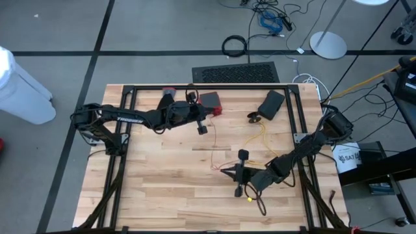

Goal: Coil cords
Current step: Uncoil the red wire from the spool

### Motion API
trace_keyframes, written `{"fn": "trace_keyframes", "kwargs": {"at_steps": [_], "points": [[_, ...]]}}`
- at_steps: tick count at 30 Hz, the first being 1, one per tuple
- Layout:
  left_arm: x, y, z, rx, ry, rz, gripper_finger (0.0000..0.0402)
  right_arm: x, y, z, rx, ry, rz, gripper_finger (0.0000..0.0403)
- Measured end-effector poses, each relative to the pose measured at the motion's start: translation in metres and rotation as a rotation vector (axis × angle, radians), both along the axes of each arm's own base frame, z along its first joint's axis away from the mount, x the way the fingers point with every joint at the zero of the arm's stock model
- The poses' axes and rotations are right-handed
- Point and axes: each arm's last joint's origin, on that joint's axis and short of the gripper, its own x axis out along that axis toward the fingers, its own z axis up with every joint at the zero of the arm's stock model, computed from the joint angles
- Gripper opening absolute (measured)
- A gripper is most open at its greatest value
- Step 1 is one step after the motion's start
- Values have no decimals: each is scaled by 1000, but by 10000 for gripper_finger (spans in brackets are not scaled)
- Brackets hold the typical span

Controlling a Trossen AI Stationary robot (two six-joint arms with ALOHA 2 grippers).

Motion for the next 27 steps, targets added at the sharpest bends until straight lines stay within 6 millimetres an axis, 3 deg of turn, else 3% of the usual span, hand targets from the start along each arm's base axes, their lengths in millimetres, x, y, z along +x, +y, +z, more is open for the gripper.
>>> {"fn": "trace_keyframes", "kwargs": {"at_steps": [11, 22, 27], "points": [[2, -2, 5, -24, -60, -56, 0, -7, -12, -22, 25, 122, -200, 16], [2, -2, 4, -29, -53, -55, 0, -21, 6, -25, 71, 133, -159, 135], [2, -4, 4, -36, -62, -80, 0, -22, 8, -18, -21, 16, -265, 166]]}}
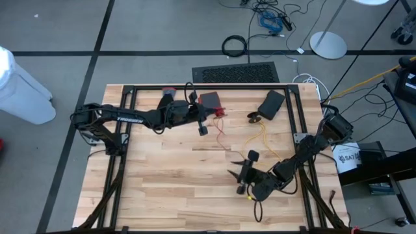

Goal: Coil cords
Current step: Uncoil the red wire from the spool

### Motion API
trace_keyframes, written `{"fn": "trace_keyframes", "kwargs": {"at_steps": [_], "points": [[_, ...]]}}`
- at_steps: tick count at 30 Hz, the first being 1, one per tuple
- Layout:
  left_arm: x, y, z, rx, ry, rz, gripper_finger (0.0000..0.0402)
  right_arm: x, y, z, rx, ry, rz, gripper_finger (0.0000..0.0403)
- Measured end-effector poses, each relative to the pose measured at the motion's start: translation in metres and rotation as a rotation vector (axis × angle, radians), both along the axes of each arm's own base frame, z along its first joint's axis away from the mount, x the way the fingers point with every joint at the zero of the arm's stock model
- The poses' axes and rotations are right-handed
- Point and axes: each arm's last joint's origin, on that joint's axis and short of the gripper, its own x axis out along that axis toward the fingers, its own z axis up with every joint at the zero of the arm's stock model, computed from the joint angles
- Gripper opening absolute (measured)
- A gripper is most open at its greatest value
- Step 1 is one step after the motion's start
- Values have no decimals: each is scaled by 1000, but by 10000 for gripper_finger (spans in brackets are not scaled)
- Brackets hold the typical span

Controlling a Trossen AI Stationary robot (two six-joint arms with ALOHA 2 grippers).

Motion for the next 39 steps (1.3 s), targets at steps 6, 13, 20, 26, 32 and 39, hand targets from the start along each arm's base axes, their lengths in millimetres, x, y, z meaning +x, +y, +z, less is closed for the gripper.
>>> {"fn": "trace_keyframes", "kwargs": {"at_steps": [6, 13, 20, 26, 32, 39], "points": [[1, -7, 0, -5, -4, -42, 0, 14, -25, 6, -86, -72, -193, 160], [3, -18, 1, -5, -8, -81, 0, 31, -54, 10, -84, -90, -290, 151], [4, -23, 1, -5, -10, -99, 0, 45, -76, 16, -69, -96, -267, 151], [4, -24, 1, -4, -9, -101, 0, 51, -94, 16, -53, -85, -281, 151], [4, -24, 1, -4, -10, -101, 0, 57, -105, 22, -56, -110, -256, 151], [4, -24, 1, -1, -8, -100, 0, 60, -115, 24, -45, -133, -291, 151]]}}
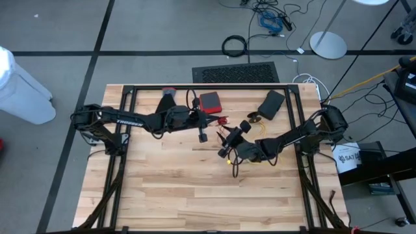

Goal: Coil cords
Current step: Uncoil the red wire from the spool

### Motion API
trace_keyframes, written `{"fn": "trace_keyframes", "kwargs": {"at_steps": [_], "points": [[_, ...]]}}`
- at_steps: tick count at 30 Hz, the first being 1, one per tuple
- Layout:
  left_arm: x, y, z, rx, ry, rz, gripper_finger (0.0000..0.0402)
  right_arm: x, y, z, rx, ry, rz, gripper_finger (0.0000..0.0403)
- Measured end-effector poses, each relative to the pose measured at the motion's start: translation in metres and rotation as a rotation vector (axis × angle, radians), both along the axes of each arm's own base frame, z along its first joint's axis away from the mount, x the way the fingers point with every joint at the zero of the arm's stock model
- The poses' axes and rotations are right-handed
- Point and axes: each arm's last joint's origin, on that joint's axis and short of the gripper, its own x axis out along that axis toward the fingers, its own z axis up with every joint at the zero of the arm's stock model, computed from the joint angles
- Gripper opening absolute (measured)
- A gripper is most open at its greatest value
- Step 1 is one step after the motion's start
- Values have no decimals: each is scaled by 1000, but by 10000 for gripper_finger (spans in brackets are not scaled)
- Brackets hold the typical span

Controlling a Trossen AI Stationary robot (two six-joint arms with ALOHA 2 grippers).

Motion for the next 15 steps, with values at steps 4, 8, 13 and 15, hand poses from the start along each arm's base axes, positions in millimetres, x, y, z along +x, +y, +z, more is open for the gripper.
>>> {"fn": "trace_keyframes", "kwargs": {"at_steps": [4, 8, 13, 15], "points": [[-1, 0, 1, 25, 10, -2, 0, -1, 7, 0, -7, 4, 25, 151], [-7, 2, 13, 37, -27, 9, 0, 4, 13, 7, -37, 4, 249, 151], [-24, 6, 31, 76, -15, 36, 0, 10, 4, 15, -86, -32, 365, 151], [-31, 7, 38, 84, -15, 50, 0, 12, -5, 16, -81, -38, 384, 151]]}}
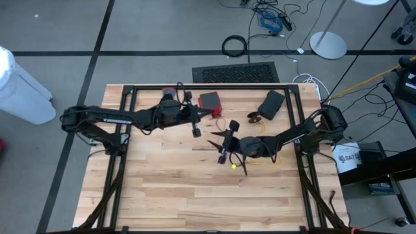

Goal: Coil cords
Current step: Uncoil the red wire from the spool

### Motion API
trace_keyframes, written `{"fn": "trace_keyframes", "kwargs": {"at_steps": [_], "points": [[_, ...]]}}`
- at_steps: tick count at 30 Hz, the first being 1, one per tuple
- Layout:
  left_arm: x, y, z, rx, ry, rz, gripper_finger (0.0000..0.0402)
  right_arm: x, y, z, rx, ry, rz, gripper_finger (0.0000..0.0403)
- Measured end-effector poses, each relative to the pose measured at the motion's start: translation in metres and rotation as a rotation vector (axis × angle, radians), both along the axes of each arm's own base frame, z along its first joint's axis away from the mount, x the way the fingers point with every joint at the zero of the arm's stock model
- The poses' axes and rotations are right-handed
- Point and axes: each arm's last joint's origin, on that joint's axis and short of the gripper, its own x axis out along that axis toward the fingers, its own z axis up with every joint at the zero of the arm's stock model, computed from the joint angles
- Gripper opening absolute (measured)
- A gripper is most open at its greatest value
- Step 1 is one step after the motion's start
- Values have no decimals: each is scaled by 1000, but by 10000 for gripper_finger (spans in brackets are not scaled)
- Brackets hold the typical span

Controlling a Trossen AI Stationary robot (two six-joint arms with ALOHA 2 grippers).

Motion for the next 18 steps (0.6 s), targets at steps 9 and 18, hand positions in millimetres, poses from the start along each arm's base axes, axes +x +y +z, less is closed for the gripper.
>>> {"fn": "trace_keyframes", "kwargs": {"at_steps": [9, 18], "points": [[-22, 7, 6, -4, 114, 55, 0, 3, -31, 5, -26, -45, -96, 151], [-23, 7, 1, -11, 163, 62, 0, 4, -49, 1, 6, -39, -168, 151]]}}
